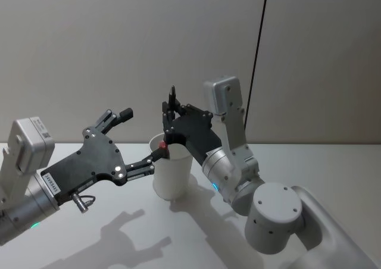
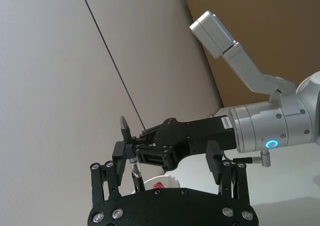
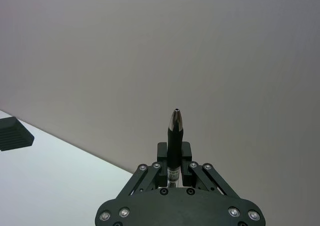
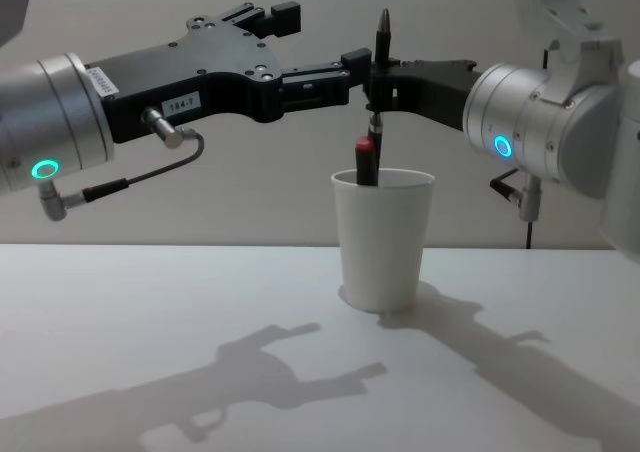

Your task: Place the pen into the pen holder.

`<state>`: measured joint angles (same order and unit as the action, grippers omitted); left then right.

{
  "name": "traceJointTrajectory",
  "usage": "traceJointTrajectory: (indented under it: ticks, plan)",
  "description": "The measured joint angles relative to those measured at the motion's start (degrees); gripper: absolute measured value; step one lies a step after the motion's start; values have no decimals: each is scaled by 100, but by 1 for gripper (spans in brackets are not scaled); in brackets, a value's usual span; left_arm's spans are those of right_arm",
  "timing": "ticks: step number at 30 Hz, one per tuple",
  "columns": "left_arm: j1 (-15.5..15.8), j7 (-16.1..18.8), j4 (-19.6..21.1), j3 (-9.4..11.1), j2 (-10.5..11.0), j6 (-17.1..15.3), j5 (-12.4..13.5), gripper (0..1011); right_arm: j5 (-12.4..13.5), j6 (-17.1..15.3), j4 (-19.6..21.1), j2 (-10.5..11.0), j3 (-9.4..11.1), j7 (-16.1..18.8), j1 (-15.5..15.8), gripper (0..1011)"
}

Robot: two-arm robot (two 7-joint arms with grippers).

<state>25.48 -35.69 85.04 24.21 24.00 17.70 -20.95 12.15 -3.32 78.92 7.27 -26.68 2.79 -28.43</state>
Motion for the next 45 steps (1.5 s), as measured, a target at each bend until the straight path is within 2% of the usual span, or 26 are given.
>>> traceJointTrajectory:
  ticks: [10, 12, 17, 20, 21, 22, 23, 24, 32, 33, 36, 37, 40, 45]
  plan:
    - [0, 0, 0, 0, 0, 0, 0, 1002, -72, 28, -68, -48, 34, -56, -20, 149]
    - [0, 0, 0, 0, 0, 0, 0, 1002, -83, 32, -77, -53, 39, -67, -22, 185]
    - [0, 0, 0, 0, 0, 0, 0, 1002, -101, 41, -92, -64, 48, -77, -25, 314]
    - [0, 0, 0, 0, 0, 0, 0, 1002, -108, 44, -102, -69, 51, -84, -27, 439]
    - [0, 0, 0, 0, 0, 0, 0, 1002, -108, 44, -102, -69, 51, -84, -27, 439]
    - [0, 0, 0, 0, 0, 0, 0, 1002, -111, 45, -105, -71, 52, -86, -27, 499]
    - [0, 0, 0, 0, 0, 0, 0, 1002, -111, 46, -106, -72, 52, -87, -28, 514]
    - [0, 0, 0, 0, 0, 0, 0, 1002, -114, 47, -108, -73, 53, -89, -28, 583]
    - [0, 0, 0, 0, 0, 0, 0, 1002, -121, 50, -115, -78, 57, -93, -32, 793]
    - [0, 0, 0, 0, 0, 0, 0, 1002, -122, 50, -115, -78, 58, -94, -32, 846]
    - [0, 0, 0, 0, 0, 0, 0, 1002, -123, 50, -113, -78, 65, -93, -31, 892]
    - [0, 0, 0, 0, 0, 0, 0, 1002, -122, 51, -90, -68, 79, -89, -21, 948]
    - [0, 0, 0, 0, 0, 0, 0, 1002, -100, 50, -4, -28, 125, -56, 27, 1000]
    - [0, 0, 0, 0, 0, 0, 0, 1002, 7, 52, 229, 110, 267, 39, 144, 1001]
